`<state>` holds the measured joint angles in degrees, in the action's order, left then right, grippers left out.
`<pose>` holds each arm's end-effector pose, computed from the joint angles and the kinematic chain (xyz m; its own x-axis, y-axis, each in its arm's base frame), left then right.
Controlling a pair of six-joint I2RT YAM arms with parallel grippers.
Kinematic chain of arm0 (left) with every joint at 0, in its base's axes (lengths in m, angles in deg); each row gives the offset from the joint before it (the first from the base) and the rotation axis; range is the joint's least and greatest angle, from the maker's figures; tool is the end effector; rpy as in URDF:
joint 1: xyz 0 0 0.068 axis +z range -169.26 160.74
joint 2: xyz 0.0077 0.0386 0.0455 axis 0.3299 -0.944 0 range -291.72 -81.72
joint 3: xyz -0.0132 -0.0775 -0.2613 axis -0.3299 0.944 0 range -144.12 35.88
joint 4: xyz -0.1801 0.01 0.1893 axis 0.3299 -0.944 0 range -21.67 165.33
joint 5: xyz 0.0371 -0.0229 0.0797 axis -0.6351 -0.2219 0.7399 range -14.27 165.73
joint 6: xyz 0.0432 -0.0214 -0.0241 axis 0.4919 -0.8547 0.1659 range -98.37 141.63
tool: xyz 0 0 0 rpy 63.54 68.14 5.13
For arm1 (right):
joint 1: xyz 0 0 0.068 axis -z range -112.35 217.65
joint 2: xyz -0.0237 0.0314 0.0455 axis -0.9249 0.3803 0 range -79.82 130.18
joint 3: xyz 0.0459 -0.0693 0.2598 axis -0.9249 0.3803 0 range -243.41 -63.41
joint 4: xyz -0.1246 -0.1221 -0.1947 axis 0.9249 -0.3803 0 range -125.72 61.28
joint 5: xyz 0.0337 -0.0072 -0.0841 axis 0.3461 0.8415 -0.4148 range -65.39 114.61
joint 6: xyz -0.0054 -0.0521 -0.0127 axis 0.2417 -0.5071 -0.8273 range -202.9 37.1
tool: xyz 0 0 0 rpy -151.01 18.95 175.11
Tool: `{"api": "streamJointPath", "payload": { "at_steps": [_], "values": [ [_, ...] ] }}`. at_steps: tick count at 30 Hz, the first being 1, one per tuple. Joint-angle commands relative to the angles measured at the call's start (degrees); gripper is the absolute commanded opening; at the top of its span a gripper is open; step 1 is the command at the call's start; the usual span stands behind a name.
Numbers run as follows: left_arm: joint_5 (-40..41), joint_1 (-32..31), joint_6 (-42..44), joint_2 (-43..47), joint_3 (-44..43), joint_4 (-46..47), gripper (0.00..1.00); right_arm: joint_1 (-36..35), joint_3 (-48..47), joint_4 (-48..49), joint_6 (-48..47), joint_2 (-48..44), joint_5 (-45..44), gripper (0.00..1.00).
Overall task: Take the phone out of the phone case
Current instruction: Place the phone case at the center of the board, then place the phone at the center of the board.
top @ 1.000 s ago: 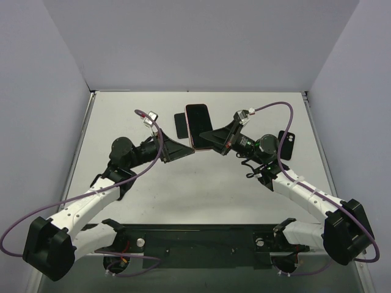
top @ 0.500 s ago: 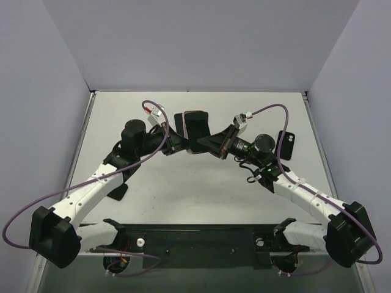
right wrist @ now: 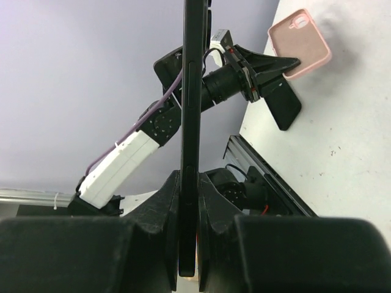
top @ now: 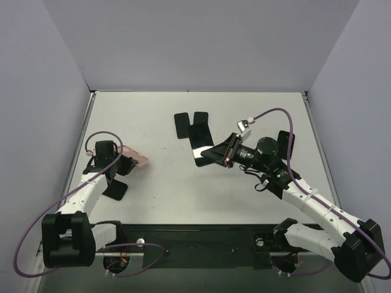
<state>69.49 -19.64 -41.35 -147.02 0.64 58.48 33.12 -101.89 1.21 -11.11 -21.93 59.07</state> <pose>0.2264 -0.0053 0.2028 -0.4036 -0.8829 -0.2397 -0.6138 0.4556 -0.6447 0.1800 0.1483 0.3312 -0.8323 0.3781 -0.4053 -0.4322 0.0152 0.9017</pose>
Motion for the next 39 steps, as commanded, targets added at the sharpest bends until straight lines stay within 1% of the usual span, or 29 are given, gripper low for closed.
{"api": "streamJointPath", "payload": {
  "at_steps": [1,4,5,6,8,9,11,12,13,14,15,18,19,21,23,24,25,26,27,28,29,30,31,32,33,34,36,37,39],
  "values": [
    [4.6,3.7,-3.1,-1.4,1.4,5.8,0.00,0.6,-2.4,2.6,-2.5,-2.0,-0.1,0.00],
    [7.8,4.9,-3.6,-1.8,1.8,6.2,0.00,0.8,-1.6,2.3,-2.4,-2.6,-0.5,0.00],
    [7.6,5.0,-3.7,-2.2,2.7,8.1,0.00,0.8,-1.3,2.0,-2.7,-2.7,-0.6,0.00],
    [6.9,5.3,-3.7,-2.6,3.0,8.5,0.02,0.8,-1.2,1.6,-3.1,-3.0,-0.8,0.00],
    [6.2,5.8,-3.6,-4.4,2.7,6.8,0.24,0.9,-1.2,0.2,-4.2,-3.4,-1.1,0.00],
    [6.2,6.1,-3.9,-5.8,1.7,2.9,0.42,0.9,-1.2,-0.2,-4.3,-3.4,-1.1,0.00],
    [6.5,6.7,-3.7,-7.0,-0.3,-3.1,0.62,1.2,-1.2,-0.1,-4.4,-2.8,-1.0,0.00],
    [7.5,6.7,-2.5,-7.0,-1.2,-5.3,0.63,1.2,-1.2,-0.1,-4.3,-2.6,-0.8,0.00],
    [8.8,6.4,-2.1,-6.6,-2.7,-9.0,0.70,1.4,-1.3,0.1,-4.3,-2.3,-0.8,0.00],
    [11.0,6.1,-0.9,-6.0,-3.5,-11.1,0.74,1.4,-1.4,0.4,-4.2,-2.0,-0.7,0.00],
    [12.5,5.7,-0.7,-4.5,-4.8,-14.5,0.83,1.4,-1.5,0.5,-4.1,-1.5,-0.5,0.00],
    [17.4,5.7,0.9,-0.8,-7.2,-19.0,0.85,1.8,-1.9,1.0,-4.0,-0.1,-0.4,0.00],
    [17.5,5.7,2.0,1.1,-7.6,-19.3,0.88,2.0,-2.0,1.4,-3.9,0.7,-0.3,0.00],
    [16.9,5.6,4.1,3.4,-9.7,-19.9,0.89,2.4,-2.2,2.1,-3.8,2.0,-0.5,0.00],
    [11.9,5.5,8.4,5.5,-11.0,-16.1,0.89,3.6,-1.9,1.2,-3.9,2.9,-2.8,0.00],
    [6.9,5.4,11.8,6.1,-11.6,-11.9,0.89,4.1,-1.5,0.3,-3.9,3.5,-3.6,0.00],
    [3.3,5.2,13.0,6.1,-12.0,-9.9,0.89,5.6,-1.4,-0.2,-4.7,4.7,-5.2,0.00],
    [-1.7,4.8,14.4,5.5,-12.7,-6.7,0.89,6.5,-1.9,-2.3,-5.7,5.5,-7.2,0.00],
    [-3.8,3.6,14.8,4.7,-13.1,-4.1,0.89,7.9,-2.3,-4.2,-8.2,7.2,-8.2,0.00],
    [-7.9,2.8,15.3,2.8,-13.3,0.7,0.89,9.2,-3.5,-6.9,-9.9,8.5,-10.5,0.00],
    [-9.3,0.9,15.8,1.7,-13.7,2.1,0.89,10.0,-4.1,-7.4,-12.5,10.8,-11.6,0.00],
    [-9.1,-2.8,16.6,-1.1,-15.5,3.6,0.89,11.4,-5.3,-8.3,-14.0,14.3,-13.4,0.00],
    [-7.3,-4.3,18.7,-2.7,-16.8,3.7,0.89,12.0,-6.1,-8.4,-16.4,16.4,-14.1,0.00],
    [-6.0,-7.9,20.5,-5.7,-19.8,3.0,0.89,13.7,-8.0,-8.3,-17.5,21.0,-14.9,0.00],
    [-3.3,-9.8,23.5,-7.2,-23.0,2.5,0.89,14.4,-8.8,-7.5,-19.3,23.4,-14.7,0.00],
    [-2.3,-12.0,25.1,-9.6,-24.1,1.2,0.89,15.9,-10.8,-5.7,-19.8,28.3,-13.8,0.00],
    [-2.0,-12.6,26.5,-10.9,-24.6,2.2,0.88,17.5,-14.7,-3.8,-21.0,35.3,-12.1,0.00],
    [-5.1,-12.0,25.4,-10.9,-23.1,3.0,0.88,18.2,-17.5,-3.3,-21.2,37.2,-11.3,0.00],
    [-7.5,-10.4,24.8,-9.0,-20.1,6.9,0.87,18.5,-22.7,-2.6,-23.3,42.6,-9.6,0.00]
  ]
}}
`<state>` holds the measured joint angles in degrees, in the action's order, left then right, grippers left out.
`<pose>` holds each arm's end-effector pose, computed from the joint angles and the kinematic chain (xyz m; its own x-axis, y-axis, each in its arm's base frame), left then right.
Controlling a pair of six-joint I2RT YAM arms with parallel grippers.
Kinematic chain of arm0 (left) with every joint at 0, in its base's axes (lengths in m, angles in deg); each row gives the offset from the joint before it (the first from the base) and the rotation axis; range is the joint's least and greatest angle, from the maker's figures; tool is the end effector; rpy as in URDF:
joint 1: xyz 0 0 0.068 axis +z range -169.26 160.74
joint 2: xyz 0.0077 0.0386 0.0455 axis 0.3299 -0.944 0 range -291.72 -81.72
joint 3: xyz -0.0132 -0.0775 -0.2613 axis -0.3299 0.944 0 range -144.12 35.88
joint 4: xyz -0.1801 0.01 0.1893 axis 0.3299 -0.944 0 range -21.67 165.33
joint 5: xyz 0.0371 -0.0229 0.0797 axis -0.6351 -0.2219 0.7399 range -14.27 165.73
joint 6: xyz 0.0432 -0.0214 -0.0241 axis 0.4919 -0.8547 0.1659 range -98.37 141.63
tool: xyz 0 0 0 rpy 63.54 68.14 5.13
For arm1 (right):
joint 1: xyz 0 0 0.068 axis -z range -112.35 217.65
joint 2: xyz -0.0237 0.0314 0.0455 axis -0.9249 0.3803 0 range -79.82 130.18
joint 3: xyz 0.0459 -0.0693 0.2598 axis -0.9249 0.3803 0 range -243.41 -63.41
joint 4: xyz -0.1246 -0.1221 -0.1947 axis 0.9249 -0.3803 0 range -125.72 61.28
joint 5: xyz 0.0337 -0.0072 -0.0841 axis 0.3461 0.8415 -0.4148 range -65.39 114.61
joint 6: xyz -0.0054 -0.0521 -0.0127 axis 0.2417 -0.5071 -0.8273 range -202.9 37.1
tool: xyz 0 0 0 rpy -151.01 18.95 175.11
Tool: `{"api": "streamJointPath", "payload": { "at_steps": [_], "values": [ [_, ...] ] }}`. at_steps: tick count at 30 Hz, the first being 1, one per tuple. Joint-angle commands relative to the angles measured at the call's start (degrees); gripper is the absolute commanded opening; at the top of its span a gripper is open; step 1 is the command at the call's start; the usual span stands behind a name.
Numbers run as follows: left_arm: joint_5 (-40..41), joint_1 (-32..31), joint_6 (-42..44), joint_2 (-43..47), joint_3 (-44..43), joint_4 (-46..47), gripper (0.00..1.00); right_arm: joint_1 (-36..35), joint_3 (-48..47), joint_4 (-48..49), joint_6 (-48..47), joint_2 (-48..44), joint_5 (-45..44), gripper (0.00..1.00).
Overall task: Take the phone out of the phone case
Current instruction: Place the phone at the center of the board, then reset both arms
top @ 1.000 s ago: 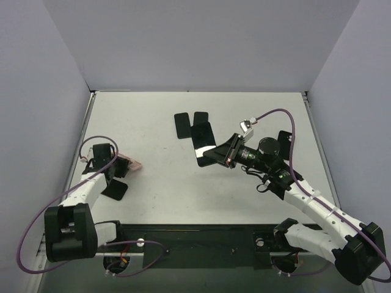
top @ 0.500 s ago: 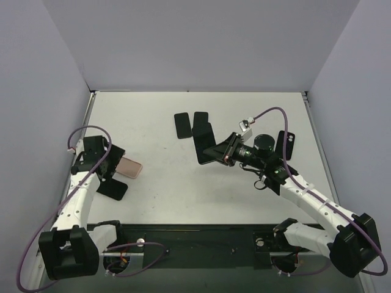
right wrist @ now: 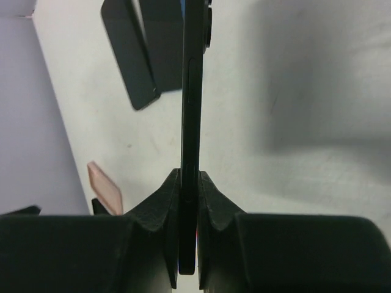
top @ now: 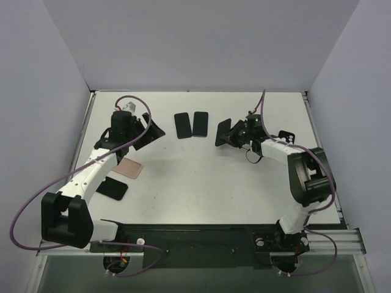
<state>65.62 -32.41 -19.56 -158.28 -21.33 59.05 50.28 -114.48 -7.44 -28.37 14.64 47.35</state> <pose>0.2890 -0.0738 0.2823 -0.6657 -0.5103 -0.5444 -0.1005 0.7843 -0.6122 0.3383 0.1202 0.2118 -0.7110 0.5647 -0.4191 -0.0656 0.5401 0.8390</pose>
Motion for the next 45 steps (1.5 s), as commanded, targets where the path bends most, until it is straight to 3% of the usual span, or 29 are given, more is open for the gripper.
{"api": "streamJointPath", "payload": {
  "at_steps": [1,6,16,22,23,26,29,34,36,40,43,45],
  "values": [
    [-3.6,3.5,3.2,4.1,2.7,6.9,0.87,1.4,-11.9,1.7,-7.9,8.4,0.8,0.00],
    [-1.8,4.9,4.3,9.1,5.6,7.7,0.86,2.5,-22.9,-3.7,-9.7,17.9,1.1,0.00],
    [-5.8,7.8,1.2,10.0,5.9,8.4,0.84,3.4,-30.4,-5.8,-6.8,28.1,4.3,0.07],
    [-6.3,8.3,0.8,10.6,6.5,9.2,0.84,4.4,-30.1,-8.0,-8.1,29.6,4.8,0.19],
    [-6.3,8.4,0.8,10.5,6.6,9.2,0.84,4.4,-30.6,-8.9,-8.7,29.7,4.4,0.24],
    [-6.6,8.9,0.7,10.2,6.8,9.4,0.84,4.7,-33.1,-17.6,-13.5,30.1,0.3,0.38],
    [-6.9,9.5,0.6,9.8,6.8,9.3,0.84,4.9,-34.9,-25.6,-16.3,29.0,-5.3,0.41],
    [-5.4,9.6,1.6,9.7,6.8,8.6,0.84,4.3,-31.7,-33.8,-21.3,21.1,-15.3,0.51],
    [-5.4,9.6,1.8,9.3,6.8,8.6,0.84,3.7,-23.8,-34.5,-21.9,14.6,-19.4,0.53],
    [-6.1,9.6,1.7,8.4,6.5,8.5,0.84,2.5,-6.6,-30.6,-22.6,-2.8,-24.9,0.58],
    [-5.5,9.4,2.3,9.1,6.8,8.8,0.84,1.7,3.3,-29.2,-24.2,-21.0,-29.5,0.61],
    [-4.1,8.8,3.0,10.1,6.9,9.2,0.84,0.8,8.5,-30.5,-26.6,-33.1,-33.6,0.69]
  ]
}}
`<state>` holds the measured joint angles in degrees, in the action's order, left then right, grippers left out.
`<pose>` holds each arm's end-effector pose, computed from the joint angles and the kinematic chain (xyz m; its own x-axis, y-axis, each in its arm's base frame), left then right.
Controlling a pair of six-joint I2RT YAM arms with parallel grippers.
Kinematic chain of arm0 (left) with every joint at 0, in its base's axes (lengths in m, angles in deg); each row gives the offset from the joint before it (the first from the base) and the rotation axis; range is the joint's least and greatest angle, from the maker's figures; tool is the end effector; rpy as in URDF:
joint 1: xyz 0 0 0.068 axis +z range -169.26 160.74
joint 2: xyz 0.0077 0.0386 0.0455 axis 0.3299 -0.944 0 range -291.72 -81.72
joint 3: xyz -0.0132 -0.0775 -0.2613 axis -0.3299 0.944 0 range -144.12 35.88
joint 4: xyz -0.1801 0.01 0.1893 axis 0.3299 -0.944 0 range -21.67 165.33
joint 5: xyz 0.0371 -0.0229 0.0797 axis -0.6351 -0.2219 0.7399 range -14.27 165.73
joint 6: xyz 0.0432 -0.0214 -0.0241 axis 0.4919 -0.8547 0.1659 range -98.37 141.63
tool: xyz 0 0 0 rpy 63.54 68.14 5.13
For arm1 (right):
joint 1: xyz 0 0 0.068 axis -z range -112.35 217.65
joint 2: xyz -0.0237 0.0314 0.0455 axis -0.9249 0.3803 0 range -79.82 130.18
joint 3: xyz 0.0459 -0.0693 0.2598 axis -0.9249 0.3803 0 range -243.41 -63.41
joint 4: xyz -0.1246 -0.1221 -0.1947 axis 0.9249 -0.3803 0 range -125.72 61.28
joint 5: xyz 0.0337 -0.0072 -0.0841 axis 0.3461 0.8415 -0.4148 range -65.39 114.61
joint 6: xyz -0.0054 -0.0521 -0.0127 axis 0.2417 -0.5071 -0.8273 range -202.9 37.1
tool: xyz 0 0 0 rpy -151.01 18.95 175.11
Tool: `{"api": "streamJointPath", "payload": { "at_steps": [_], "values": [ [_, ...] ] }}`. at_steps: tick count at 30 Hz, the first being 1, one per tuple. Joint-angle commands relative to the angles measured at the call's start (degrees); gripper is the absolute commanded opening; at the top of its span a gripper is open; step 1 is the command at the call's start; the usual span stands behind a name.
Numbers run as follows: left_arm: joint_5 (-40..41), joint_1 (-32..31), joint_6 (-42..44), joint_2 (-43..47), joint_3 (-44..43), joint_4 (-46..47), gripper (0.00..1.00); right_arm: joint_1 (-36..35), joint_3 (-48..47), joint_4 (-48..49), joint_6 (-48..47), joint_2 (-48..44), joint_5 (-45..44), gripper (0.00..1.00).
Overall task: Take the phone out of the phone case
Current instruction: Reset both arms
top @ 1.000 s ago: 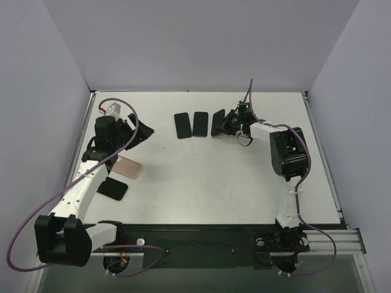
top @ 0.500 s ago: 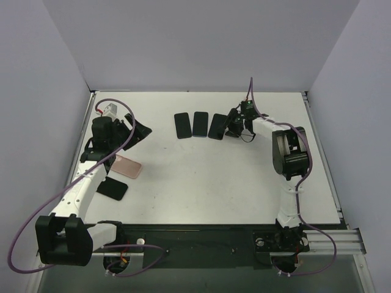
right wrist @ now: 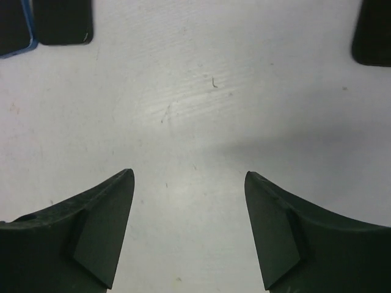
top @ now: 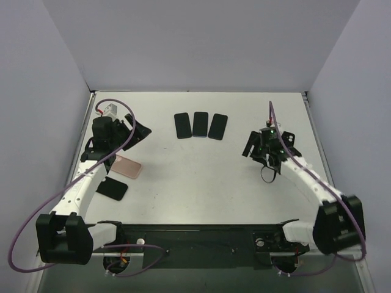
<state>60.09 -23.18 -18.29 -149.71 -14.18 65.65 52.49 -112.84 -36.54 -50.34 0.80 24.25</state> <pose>0.2672 -0.0278 0.2899 -0.5496 -0.5818 -0.5995 -0.0634 0.7446 -0.6645 0.2924 0.0789 0.2294 -0.6502 0.3815 -0.6571 0.1105 0.9031 0.4150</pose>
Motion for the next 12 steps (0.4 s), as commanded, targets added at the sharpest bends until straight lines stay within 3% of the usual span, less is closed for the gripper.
{"api": "streamJointPath", "payload": {
  "at_steps": [1,3,6,12],
  "values": [
    [2.2,-0.6,2.6,2.0,-0.3,2.6,0.84,-2.0,9.5,-1.8,-6.3,-23.9,-11.3,0.79],
    [3.8,-2.0,3.6,3.3,0.1,3.0,0.84,-2.2,11.6,-4.2,-7.9,-35.4,-12.6,0.89],
    [6.0,-3.3,5.5,5.6,0.8,4.3,0.84,-2.4,11.6,-7.2,-7.2,-50.5,-13.5,0.89],
    [9.8,-7.1,9.2,12.1,2.6,7.5,0.84,-2.5,10.2,-8.8,-8.3,-65.4,-14.8,0.90]
  ]
}}
